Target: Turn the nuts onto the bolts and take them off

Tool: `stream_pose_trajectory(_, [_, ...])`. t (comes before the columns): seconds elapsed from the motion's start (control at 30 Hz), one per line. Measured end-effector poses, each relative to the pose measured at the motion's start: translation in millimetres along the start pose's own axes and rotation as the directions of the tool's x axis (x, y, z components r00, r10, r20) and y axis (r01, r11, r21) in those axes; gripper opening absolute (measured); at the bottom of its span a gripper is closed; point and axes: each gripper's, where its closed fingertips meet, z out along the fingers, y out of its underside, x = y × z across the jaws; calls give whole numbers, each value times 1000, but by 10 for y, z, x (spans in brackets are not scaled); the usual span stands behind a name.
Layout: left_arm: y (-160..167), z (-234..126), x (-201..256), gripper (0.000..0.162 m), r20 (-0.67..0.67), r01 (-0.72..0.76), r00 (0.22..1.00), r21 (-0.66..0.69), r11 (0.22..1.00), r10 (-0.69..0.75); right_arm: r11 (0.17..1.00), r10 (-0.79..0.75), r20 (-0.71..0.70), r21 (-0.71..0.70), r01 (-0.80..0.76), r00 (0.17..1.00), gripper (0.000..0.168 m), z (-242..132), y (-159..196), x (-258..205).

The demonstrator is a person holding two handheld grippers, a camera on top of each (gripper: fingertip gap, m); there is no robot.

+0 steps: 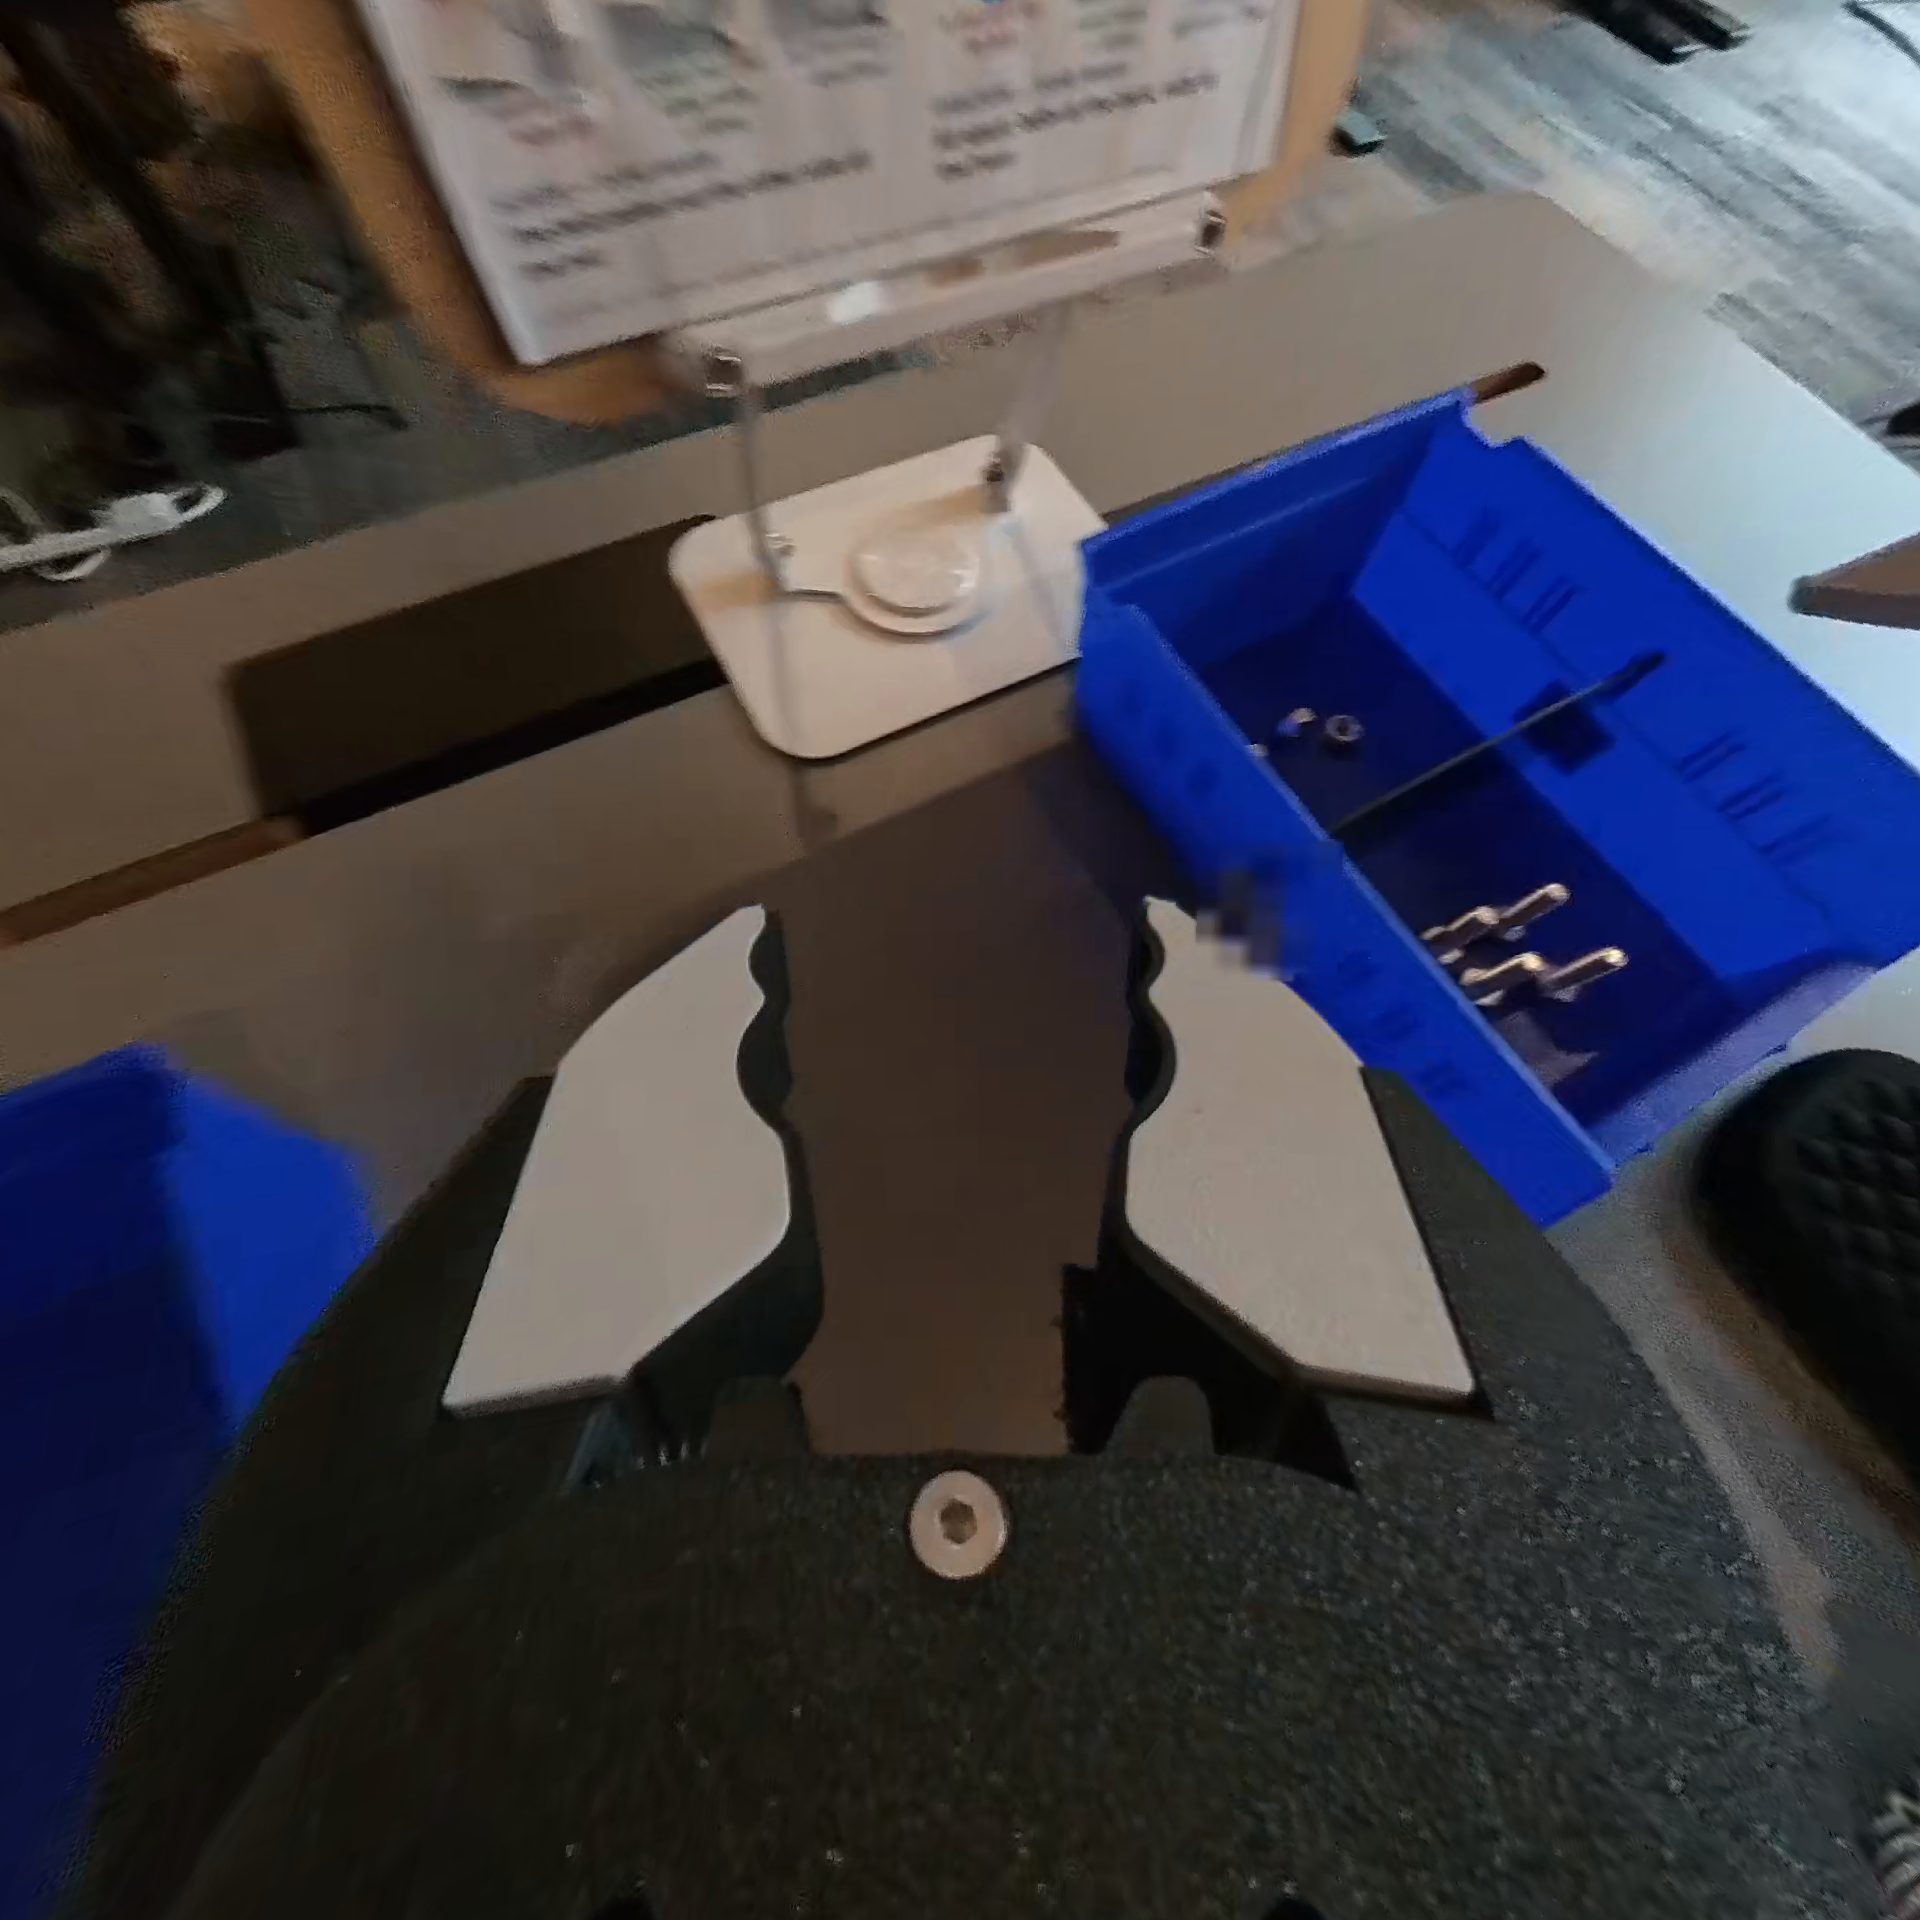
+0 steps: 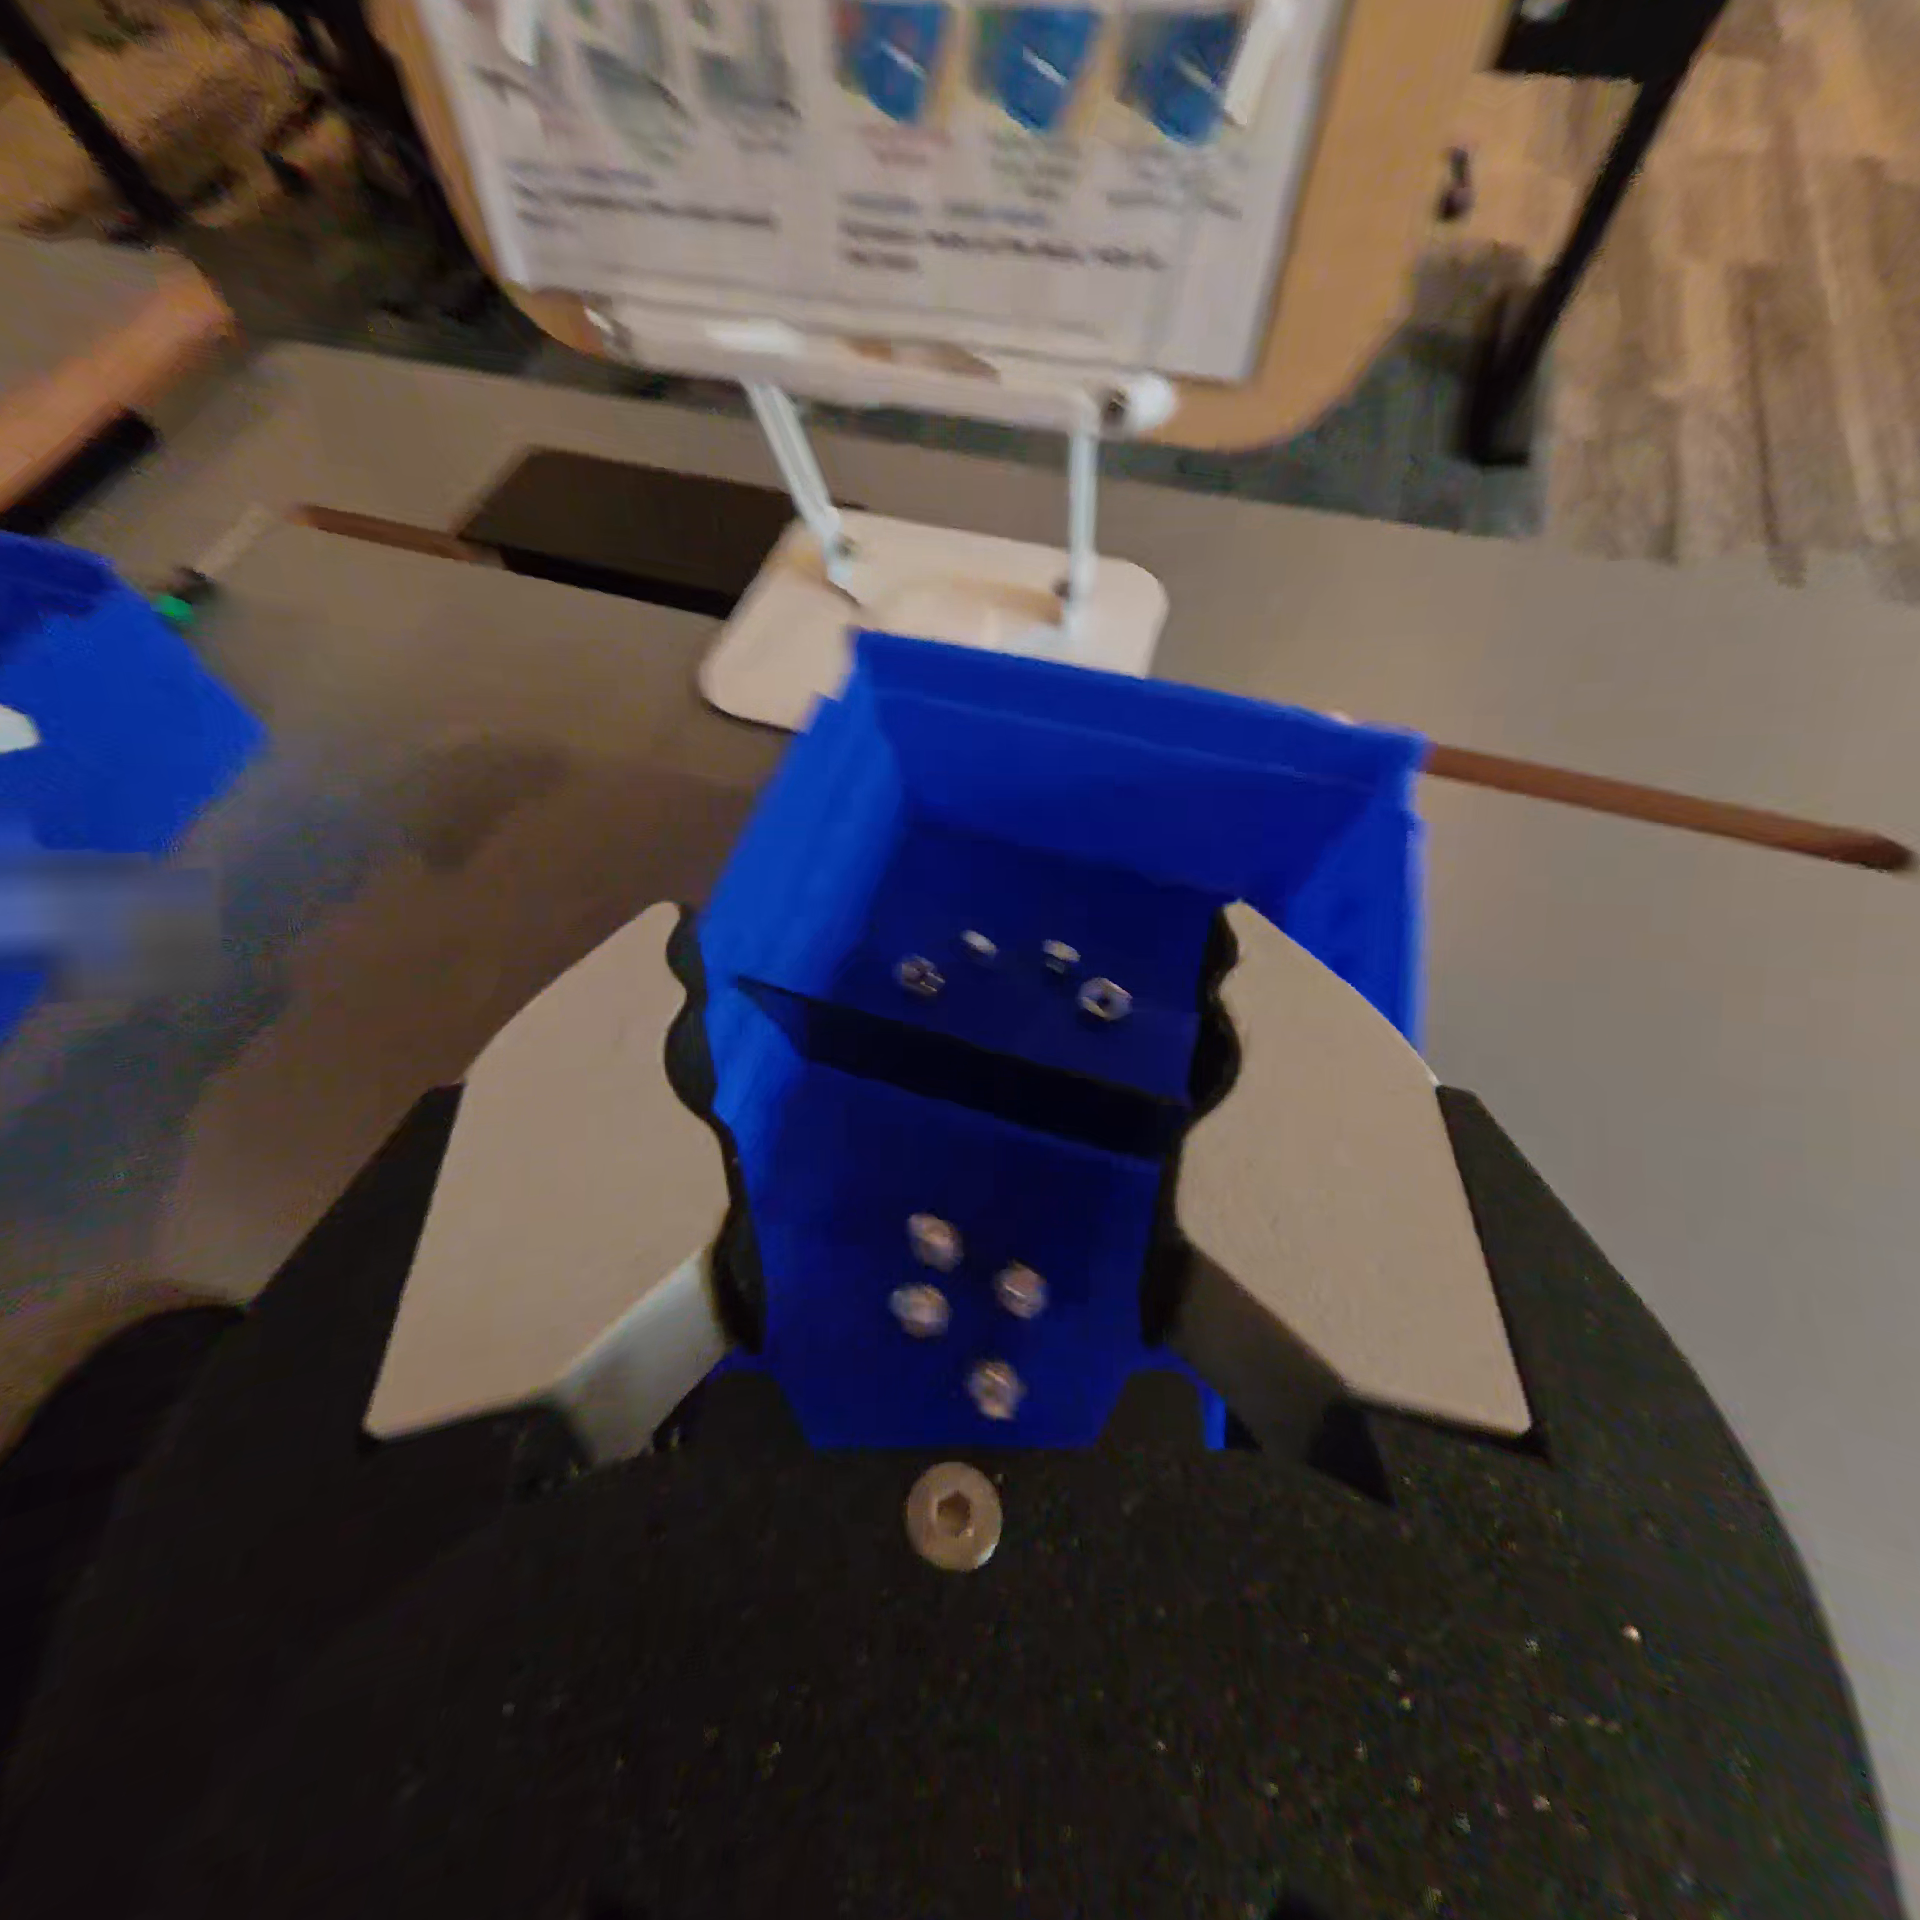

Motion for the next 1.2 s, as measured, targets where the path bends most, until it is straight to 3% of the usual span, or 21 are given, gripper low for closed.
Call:
stream_pose_trajectory(0.23, [192,-854,-1123,59,187,55,981,20,998,-57,997,12,283,72,-33,959,84,251,-301,-1341])
stream_pose_trajectory(0.57, [992,-1591,-2539,55,400,104,916,-141,985,-39,1000,15,485,-18,-7,874,94,823,-205,-3009])
stream_pose_trajectory(0.87, [1639,-1676,-3149,54,358,233,922,-203,951,-149,986,80,545,-168,16,835,99,1298,166,-3981])
stream_pose_trajectory(1.2, [1990,-1429,-3358,54,332,233,935,-318,919,-122,954,37,480,-277,111,876,103,1663,601,-4224])
